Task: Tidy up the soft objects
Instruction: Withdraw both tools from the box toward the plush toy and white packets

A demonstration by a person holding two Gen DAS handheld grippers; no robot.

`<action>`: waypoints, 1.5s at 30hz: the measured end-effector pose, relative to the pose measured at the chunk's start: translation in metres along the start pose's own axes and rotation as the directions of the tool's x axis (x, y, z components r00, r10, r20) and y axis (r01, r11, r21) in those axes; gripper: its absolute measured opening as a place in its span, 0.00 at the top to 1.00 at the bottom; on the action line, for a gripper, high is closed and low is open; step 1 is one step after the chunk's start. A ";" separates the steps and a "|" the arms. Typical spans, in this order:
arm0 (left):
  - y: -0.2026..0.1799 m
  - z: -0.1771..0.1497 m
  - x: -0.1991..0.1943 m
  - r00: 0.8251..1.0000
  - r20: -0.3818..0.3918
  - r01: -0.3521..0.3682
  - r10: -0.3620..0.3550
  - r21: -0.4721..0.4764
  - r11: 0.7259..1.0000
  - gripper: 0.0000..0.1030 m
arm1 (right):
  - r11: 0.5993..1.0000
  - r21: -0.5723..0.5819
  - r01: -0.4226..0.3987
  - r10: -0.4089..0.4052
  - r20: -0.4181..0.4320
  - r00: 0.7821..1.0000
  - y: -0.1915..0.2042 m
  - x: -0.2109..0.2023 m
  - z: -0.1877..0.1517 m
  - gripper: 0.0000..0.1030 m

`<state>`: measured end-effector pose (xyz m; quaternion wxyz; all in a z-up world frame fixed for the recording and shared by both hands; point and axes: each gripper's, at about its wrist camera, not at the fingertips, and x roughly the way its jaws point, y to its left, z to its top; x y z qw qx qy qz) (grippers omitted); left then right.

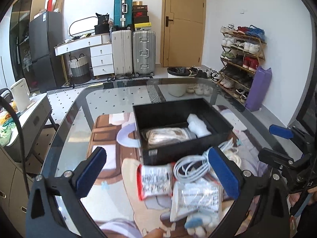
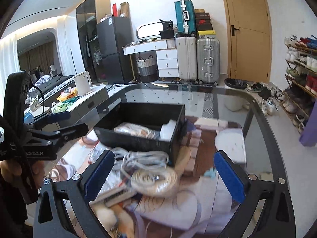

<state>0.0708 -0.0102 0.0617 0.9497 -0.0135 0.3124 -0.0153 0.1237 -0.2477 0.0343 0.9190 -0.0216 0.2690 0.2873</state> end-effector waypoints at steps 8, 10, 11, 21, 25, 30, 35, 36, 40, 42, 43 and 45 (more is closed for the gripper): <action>0.005 -0.019 -0.003 1.000 -0.026 -0.015 0.015 -0.001 1.000 0.00 | 0.998 0.056 0.020 -0.016 -0.062 0.998 0.002 -0.002 -0.035 0.01; 0.009 -0.024 -0.002 0.999 -0.035 -0.010 0.010 -0.001 1.000 0.00 | 0.998 0.063 0.030 -0.026 -0.060 0.998 0.002 -0.005 -0.038 0.01; 0.010 -0.025 -0.002 0.999 -0.039 -0.008 0.008 0.000 1.000 0.00 | 0.997 0.070 0.028 -0.024 -0.063 0.998 0.002 -0.006 -0.039 0.01; 0.008 -0.046 0.003 0.995 -0.099 0.025 -0.023 0.019 1.000 0.00 | 0.998 0.066 -0.001 0.009 -0.120 0.993 0.013 0.001 -0.052 0.01; 0.004 -0.049 0.003 0.993 -0.109 0.039 -0.035 0.035 0.999 0.00 | 0.999 0.047 -0.026 0.033 -0.153 0.988 0.027 0.008 -0.060 0.01; 0.002 -0.054 0.004 0.990 -0.127 0.062 -0.057 0.040 0.997 0.00 | 0.998 0.034 -0.058 0.063 -0.186 0.980 0.045 0.019 -0.068 0.01; 0.004 -0.054 0.005 0.988 -0.134 0.077 -0.071 0.042 0.996 0.00 | 0.996 0.016 -0.084 0.086 -0.213 0.973 0.063 0.028 -0.072 0.01; 0.005 -0.054 0.006 0.988 -0.134 0.079 -0.073 0.041 0.996 0.00 | 0.996 0.021 -0.089 0.092 -0.214 0.973 0.065 0.029 -0.072 0.01; 0.014 -0.049 0.012 0.987 -0.135 0.095 -0.091 0.029 0.995 0.00 | 0.996 0.040 -0.080 0.086 -0.215 0.973 0.079 0.034 -0.073 0.01; 0.017 -0.047 0.014 0.986 -0.136 0.104 -0.100 0.025 0.994 0.00 | 0.997 0.051 -0.058 0.068 -0.213 0.975 0.084 0.038 -0.073 0.01; 0.018 -0.046 0.016 0.985 -0.136 0.113 -0.108 0.024 0.993 0.00 | 0.997 0.058 -0.052 0.064 -0.216 0.974 0.088 0.040 -0.074 0.01; 0.021 -0.045 0.018 0.983 -0.140 0.127 -0.122 0.025 0.992 0.00 | 0.997 0.062 -0.043 0.055 -0.215 0.975 0.093 0.043 -0.076 0.01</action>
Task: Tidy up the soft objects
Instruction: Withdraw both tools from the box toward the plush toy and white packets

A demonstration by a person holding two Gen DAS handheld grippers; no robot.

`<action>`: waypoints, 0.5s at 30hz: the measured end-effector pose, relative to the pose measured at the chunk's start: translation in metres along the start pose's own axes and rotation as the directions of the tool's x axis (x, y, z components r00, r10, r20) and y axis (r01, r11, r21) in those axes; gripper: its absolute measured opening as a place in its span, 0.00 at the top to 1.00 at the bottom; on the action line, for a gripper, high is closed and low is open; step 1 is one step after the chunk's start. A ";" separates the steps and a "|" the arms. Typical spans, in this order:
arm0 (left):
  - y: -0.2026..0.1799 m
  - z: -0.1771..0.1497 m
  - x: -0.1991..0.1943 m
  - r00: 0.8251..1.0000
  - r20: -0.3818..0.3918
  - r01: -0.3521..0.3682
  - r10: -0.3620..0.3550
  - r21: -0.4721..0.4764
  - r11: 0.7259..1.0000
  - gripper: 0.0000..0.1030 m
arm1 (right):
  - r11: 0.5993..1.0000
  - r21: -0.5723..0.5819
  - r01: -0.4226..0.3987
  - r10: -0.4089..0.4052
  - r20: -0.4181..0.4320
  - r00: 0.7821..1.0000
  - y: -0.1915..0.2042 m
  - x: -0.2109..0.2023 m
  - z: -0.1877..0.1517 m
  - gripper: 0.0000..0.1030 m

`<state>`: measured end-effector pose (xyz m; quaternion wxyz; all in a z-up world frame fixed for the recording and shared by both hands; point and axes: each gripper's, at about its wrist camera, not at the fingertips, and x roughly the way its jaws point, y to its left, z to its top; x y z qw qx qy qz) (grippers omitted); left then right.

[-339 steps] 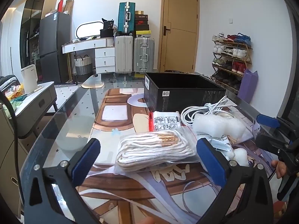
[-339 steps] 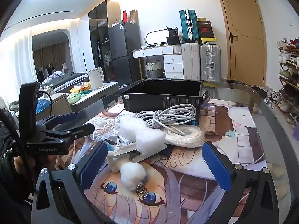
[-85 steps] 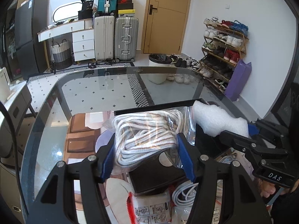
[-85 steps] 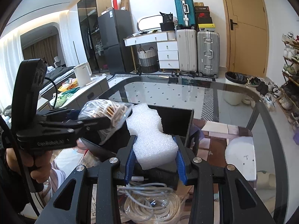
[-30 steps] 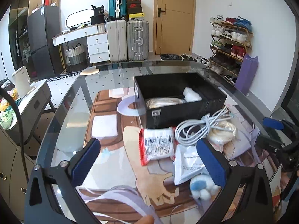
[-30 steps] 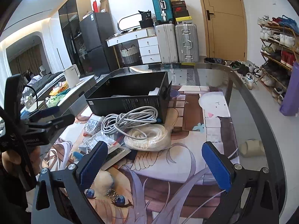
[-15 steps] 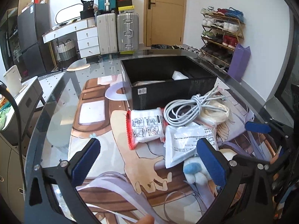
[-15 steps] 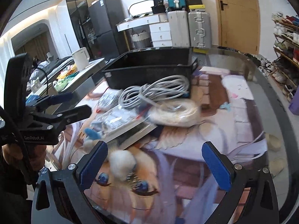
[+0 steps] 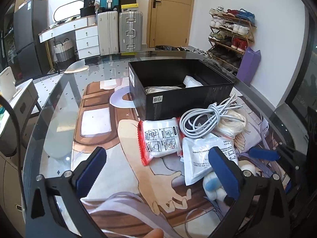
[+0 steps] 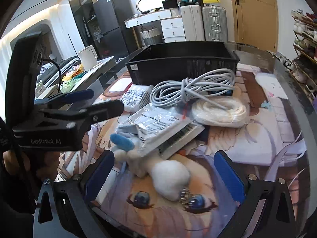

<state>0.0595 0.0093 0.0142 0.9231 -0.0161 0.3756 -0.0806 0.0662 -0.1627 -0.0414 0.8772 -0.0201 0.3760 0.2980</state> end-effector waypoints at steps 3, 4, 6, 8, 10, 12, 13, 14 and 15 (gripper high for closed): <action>0.003 0.002 0.005 1.000 -0.009 0.024 -0.024 0.003 1.000 0.00 | 1.000 0.027 0.011 -0.011 -0.002 1.000 0.003 0.004 -0.003 0.01; 0.004 0.003 0.006 1.000 -0.012 0.028 -0.028 0.005 1.000 0.00 | 0.999 0.040 0.019 -0.019 -0.003 1.000 0.004 0.005 -0.003 0.01; 0.006 0.004 0.008 0.999 -0.016 0.030 -0.030 0.012 0.999 0.00 | 0.998 0.050 0.031 -0.031 -0.001 1.000 0.004 0.005 -0.005 0.01; 0.007 0.004 0.007 0.999 -0.016 0.028 -0.027 0.017 0.999 0.00 | 0.998 0.050 0.038 -0.038 0.001 0.999 0.005 0.004 -0.005 0.01; 0.007 0.004 0.007 1.000 -0.019 0.017 -0.017 0.019 1.000 0.00 | 0.998 0.049 0.041 -0.041 0.006 0.999 0.003 0.003 -0.007 0.01; 0.007 0.003 0.004 1.000 -0.017 0.005 -0.004 0.016 1.000 0.00 | 0.998 0.052 0.041 -0.042 0.010 0.999 0.000 0.000 -0.010 0.01; 0.006 0.003 0.004 1.000 -0.014 -0.002 0.002 0.014 1.000 0.00 | 0.998 0.048 0.037 -0.038 0.008 0.999 -0.002 -0.002 -0.011 0.01; 0.006 0.003 0.003 1.000 -0.013 -0.007 0.007 0.012 1.000 0.00 | 0.998 0.039 0.049 -0.050 0.006 0.999 -0.004 -0.003 -0.011 0.01; 0.005 0.002 0.002 1.000 -0.011 -0.017 0.017 0.004 1.000 0.00 | 0.996 0.026 0.080 -0.081 0.003 0.997 -0.007 -0.004 -0.012 0.01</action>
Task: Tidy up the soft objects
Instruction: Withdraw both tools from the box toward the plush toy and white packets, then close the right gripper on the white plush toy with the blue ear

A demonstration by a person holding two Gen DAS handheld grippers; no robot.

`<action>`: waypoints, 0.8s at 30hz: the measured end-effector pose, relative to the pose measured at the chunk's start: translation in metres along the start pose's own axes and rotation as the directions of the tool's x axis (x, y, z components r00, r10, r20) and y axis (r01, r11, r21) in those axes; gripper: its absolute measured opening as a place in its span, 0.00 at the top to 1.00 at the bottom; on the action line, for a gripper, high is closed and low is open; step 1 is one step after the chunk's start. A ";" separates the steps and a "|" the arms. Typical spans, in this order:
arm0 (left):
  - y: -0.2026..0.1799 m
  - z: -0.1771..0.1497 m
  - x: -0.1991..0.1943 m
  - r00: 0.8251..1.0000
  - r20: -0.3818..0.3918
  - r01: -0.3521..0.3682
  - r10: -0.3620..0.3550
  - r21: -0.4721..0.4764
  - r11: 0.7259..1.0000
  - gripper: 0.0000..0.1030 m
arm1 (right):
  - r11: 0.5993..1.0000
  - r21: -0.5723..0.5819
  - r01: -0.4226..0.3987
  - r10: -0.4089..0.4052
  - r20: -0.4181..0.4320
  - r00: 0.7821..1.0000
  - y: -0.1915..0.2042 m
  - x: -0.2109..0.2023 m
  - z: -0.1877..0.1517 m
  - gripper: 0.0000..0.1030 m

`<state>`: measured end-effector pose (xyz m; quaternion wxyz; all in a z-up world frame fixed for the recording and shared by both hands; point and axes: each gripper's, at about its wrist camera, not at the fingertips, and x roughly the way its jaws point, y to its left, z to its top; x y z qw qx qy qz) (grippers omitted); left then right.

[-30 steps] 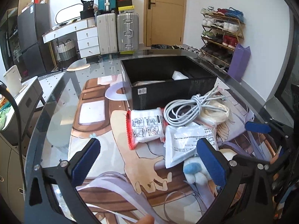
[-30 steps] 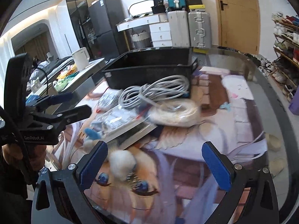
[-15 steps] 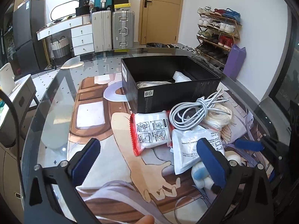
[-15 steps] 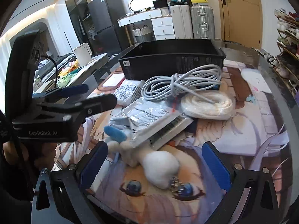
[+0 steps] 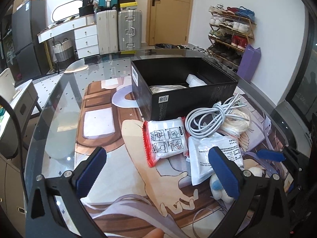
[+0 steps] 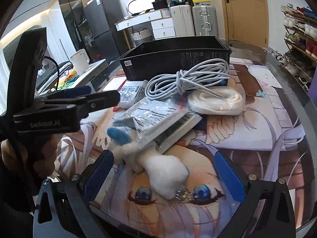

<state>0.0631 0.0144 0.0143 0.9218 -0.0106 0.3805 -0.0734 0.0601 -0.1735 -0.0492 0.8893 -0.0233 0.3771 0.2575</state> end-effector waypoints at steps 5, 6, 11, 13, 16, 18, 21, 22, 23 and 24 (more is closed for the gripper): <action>-0.003 -0.001 0.001 1.000 -0.011 -0.030 0.029 -0.053 0.998 0.00 | 0.999 -0.024 -0.022 0.022 -0.005 1.000 -0.018 -0.003 -0.002 0.01; -0.005 -0.002 0.000 0.999 -0.013 -0.036 0.035 -0.058 0.998 0.00 | 0.999 -0.031 -0.026 0.026 -0.006 1.000 -0.021 -0.004 -0.003 0.01; -0.014 -0.007 0.000 0.998 -0.029 -0.061 0.059 -0.068 0.996 0.00 | 0.999 -0.046 -0.028 0.028 -0.010 1.000 -0.037 -0.008 -0.005 0.01; -0.016 -0.009 0.000 0.997 -0.031 -0.074 0.072 -0.067 0.995 0.00 | 0.998 -0.065 0.013 -0.014 -0.016 1.000 -0.043 -0.008 -0.006 0.01; -0.017 -0.013 -0.001 0.997 -0.026 -0.076 0.074 -0.085 0.993 0.00 | 0.995 -0.100 0.004 -0.006 -0.022 1.000 -0.048 -0.008 -0.004 0.01; -0.014 -0.014 -0.002 0.997 -0.022 -0.071 0.069 -0.098 0.993 0.00 | 0.995 -0.101 -0.010 0.008 -0.027 1.000 -0.048 -0.007 -0.004 0.01; -0.010 -0.014 -0.005 0.998 -0.020 -0.058 0.057 -0.100 0.993 0.00 | 0.995 -0.079 -0.061 0.059 -0.024 0.998 -0.040 -0.010 -0.005 0.01; -0.009 -0.014 -0.005 0.998 -0.022 -0.056 0.055 -0.093 0.994 0.00 | 0.995 -0.066 -0.078 0.077 -0.016 0.997 -0.036 -0.012 -0.006 0.01; -0.009 -0.014 -0.005 0.998 -0.021 -0.054 0.053 -0.080 0.995 0.00 | 0.994 -0.055 -0.097 0.097 -0.007 0.995 -0.031 -0.014 -0.006 0.01; -0.008 -0.013 -0.006 0.998 -0.020 -0.054 0.053 -0.067 0.996 0.00 | 0.992 -0.047 -0.118 0.119 0.003 0.993 -0.024 -0.015 -0.006 0.01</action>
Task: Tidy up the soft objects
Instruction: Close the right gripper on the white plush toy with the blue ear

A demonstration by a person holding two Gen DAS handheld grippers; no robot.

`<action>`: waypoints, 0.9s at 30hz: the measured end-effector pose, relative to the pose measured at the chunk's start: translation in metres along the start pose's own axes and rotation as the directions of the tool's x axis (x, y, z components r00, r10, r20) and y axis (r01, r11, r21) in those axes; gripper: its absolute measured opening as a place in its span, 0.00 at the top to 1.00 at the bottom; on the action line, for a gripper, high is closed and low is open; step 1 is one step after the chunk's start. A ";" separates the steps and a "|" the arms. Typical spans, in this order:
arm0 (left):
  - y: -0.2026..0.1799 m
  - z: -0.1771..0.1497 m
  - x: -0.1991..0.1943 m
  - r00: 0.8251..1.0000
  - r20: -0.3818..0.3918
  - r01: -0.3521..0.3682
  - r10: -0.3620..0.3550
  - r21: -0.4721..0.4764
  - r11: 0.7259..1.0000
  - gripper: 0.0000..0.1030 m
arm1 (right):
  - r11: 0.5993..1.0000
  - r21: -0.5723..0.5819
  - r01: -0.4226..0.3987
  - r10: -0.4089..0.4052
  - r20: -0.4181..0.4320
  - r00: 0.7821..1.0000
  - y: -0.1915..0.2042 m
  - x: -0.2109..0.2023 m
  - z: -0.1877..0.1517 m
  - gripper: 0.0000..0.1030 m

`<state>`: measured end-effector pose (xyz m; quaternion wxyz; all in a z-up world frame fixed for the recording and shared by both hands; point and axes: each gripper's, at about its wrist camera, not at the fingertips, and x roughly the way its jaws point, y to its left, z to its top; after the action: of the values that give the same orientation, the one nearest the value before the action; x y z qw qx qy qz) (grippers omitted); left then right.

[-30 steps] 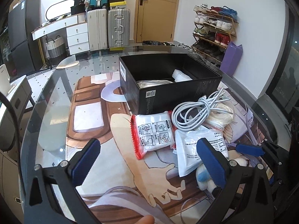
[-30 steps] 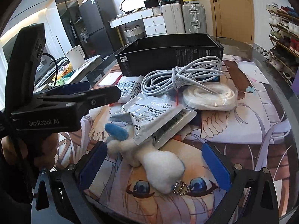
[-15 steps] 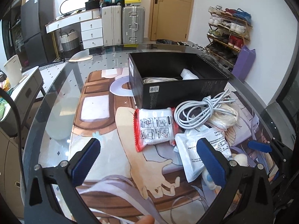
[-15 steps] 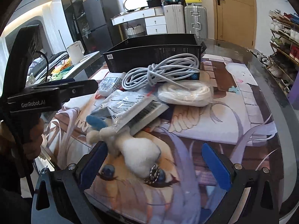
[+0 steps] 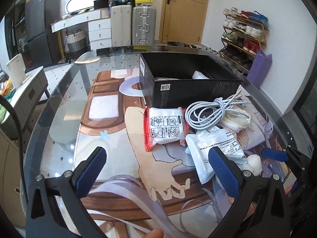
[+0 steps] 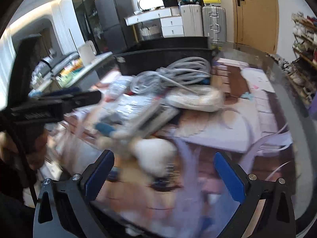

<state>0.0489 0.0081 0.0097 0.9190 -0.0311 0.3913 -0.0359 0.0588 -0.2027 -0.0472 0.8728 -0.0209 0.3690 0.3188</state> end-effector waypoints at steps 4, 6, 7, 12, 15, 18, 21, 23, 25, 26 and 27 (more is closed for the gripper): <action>0.003 0.003 -0.003 1.000 0.003 0.017 -0.017 0.024 1.000 0.00 | 1.000 -0.004 -0.006 0.006 0.004 1.000 0.024 0.009 -0.001 0.01; 0.005 0.003 -0.003 1.000 0.008 0.026 -0.026 0.028 0.999 0.00 | 0.999 -0.003 0.038 -0.038 0.002 0.999 0.032 0.017 -0.001 0.01; 0.005 0.003 -0.002 1.000 0.009 0.029 -0.029 0.029 0.999 0.00 | 0.998 -0.007 0.068 -0.068 0.011 0.998 0.035 0.020 0.001 0.01; 0.004 0.005 0.003 0.999 -0.001 0.048 -0.048 0.017 0.999 0.00 | 0.991 -0.009 0.134 -0.133 0.021 0.991 0.040 0.028 0.005 0.01; 0.001 0.004 0.003 0.999 -0.002 0.041 -0.041 0.027 0.999 0.00 | 0.990 -0.006 0.142 -0.142 0.030 0.989 0.038 0.027 0.004 0.03; 0.000 0.003 0.005 0.999 -0.007 0.042 -0.042 0.013 0.999 0.00 | 0.990 -0.019 0.142 -0.141 0.039 0.989 0.034 0.024 0.002 0.12; -0.003 0.001 0.005 0.999 -0.008 0.043 -0.043 0.014 0.999 0.00 | 0.991 -0.018 0.131 -0.130 0.042 0.991 0.031 0.020 0.000 0.16; -0.005 0.001 0.004 0.999 -0.008 0.036 -0.036 0.016 0.999 0.00 | 0.992 -0.020 0.124 -0.123 0.046 0.991 0.028 0.016 -0.002 0.17; -0.007 0.001 0.004 0.999 -0.008 0.035 -0.035 0.010 0.999 0.00 | 0.993 -0.027 0.115 -0.113 0.052 0.992 0.027 0.013 -0.005 0.19; -0.008 0.001 0.004 0.999 -0.008 0.037 -0.037 0.009 0.999 0.00 | 0.993 -0.031 0.114 -0.112 0.056 0.992 0.026 0.011 -0.006 0.20; -0.009 0.001 0.003 0.999 -0.008 0.038 -0.038 0.008 0.999 0.00 | 0.993 -0.034 0.113 -0.111 0.058 0.992 0.025 0.010 -0.007 0.20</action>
<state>0.0517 -0.0016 0.0088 0.9167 -0.0347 0.3943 -0.0551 0.0453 -0.1791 -0.0535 0.8987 -0.0488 0.3368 0.2766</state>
